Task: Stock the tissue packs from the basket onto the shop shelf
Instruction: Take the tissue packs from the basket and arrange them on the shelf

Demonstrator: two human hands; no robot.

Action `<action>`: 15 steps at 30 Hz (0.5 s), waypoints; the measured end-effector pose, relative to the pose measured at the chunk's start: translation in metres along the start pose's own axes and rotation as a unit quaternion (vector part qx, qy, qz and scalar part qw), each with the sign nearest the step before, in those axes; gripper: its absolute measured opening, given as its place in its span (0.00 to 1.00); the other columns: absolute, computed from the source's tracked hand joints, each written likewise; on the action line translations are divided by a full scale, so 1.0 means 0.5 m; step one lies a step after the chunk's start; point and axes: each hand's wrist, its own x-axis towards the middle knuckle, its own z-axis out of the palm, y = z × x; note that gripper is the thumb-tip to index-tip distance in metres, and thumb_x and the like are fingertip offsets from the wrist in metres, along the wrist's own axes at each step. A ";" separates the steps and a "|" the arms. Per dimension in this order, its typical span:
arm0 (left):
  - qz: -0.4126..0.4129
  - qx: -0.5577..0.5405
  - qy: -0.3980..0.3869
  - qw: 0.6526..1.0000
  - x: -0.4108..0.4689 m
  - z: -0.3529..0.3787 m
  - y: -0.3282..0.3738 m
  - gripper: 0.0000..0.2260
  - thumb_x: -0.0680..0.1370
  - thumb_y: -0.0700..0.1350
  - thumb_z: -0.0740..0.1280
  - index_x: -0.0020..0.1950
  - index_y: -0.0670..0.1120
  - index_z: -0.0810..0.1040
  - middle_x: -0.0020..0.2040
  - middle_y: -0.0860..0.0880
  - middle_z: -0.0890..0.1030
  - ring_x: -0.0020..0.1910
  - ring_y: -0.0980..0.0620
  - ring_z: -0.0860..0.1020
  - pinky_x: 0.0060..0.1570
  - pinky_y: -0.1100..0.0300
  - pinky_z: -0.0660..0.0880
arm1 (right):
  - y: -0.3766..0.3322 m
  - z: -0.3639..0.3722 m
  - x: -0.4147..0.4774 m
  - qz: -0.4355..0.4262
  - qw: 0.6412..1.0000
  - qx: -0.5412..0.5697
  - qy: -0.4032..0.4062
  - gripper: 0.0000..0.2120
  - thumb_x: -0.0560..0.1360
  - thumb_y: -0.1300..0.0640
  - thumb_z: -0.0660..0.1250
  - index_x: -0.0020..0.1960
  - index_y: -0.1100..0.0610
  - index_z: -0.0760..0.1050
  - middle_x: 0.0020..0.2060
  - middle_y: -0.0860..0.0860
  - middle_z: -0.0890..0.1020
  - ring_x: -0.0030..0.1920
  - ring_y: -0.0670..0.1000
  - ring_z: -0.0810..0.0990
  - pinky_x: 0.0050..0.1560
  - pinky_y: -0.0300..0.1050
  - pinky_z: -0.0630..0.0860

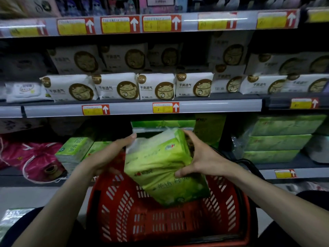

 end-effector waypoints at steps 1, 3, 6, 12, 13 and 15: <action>-0.042 -0.042 -0.061 0.996 -0.004 0.001 -0.003 0.38 0.69 0.76 0.66 0.71 0.54 0.76 0.62 0.43 0.84 0.62 0.36 0.80 0.61 0.31 0.76 | -0.007 -0.015 -0.003 -0.002 1.000 0.012 0.017 0.60 0.59 0.54 0.90 0.80 0.38 0.57 0.69 0.39 0.76 0.67 0.35 0.76 0.68 0.39 0.77; -0.088 -0.165 -0.178 0.966 -0.015 0.014 -0.002 0.37 0.68 0.74 0.71 0.70 0.53 0.80 0.68 0.39 0.80 0.69 0.27 0.73 0.58 0.21 0.71 | -0.024 -0.040 -0.012 -0.017 0.998 0.024 0.050 0.61 0.60 0.57 0.90 0.81 0.40 0.56 0.71 0.42 0.76 0.70 0.36 0.74 0.71 0.45 0.77; -0.043 -0.295 -0.231 0.926 -0.040 0.057 0.017 0.42 0.58 0.64 0.84 0.69 0.50 0.81 0.71 0.36 0.77 0.70 0.23 0.71 0.57 0.18 0.68 | -0.042 -0.057 -0.025 -0.051 0.995 0.026 0.078 0.59 0.62 0.62 0.88 0.81 0.43 0.57 0.71 0.39 0.75 0.72 0.34 0.71 0.72 0.45 0.76; -0.025 -0.375 -0.093 0.922 -0.072 0.125 0.034 0.31 0.61 0.46 0.85 0.62 0.42 0.83 0.66 0.35 0.81 0.61 0.32 0.81 0.52 0.33 0.80 | -0.047 -0.056 -0.057 -0.076 0.996 0.016 0.037 0.60 0.64 0.65 0.87 0.81 0.41 0.52 0.71 0.33 0.72 0.74 0.36 0.70 0.73 0.39 0.72; -0.021 -0.368 -0.093 0.925 -0.078 0.132 0.038 0.26 0.64 0.45 0.82 0.61 0.42 0.83 0.62 0.36 0.83 0.57 0.33 0.84 0.53 0.34 0.80 | -0.049 -0.060 -0.065 -0.080 0.996 0.026 0.027 0.60 0.65 0.66 0.86 0.81 0.41 0.51 0.72 0.33 0.72 0.75 0.37 0.70 0.73 0.38 0.73; -0.006 -0.359 -0.103 0.928 -0.099 0.145 0.049 0.22 0.68 0.45 0.79 0.61 0.41 0.83 0.58 0.37 0.86 0.56 0.35 0.85 0.57 0.34 0.80 | -0.054 -0.074 -0.080 -0.068 0.997 0.046 -0.007 0.62 0.67 0.67 0.84 0.83 0.38 0.47 0.75 0.34 0.70 0.76 0.40 0.70 0.73 0.40 0.73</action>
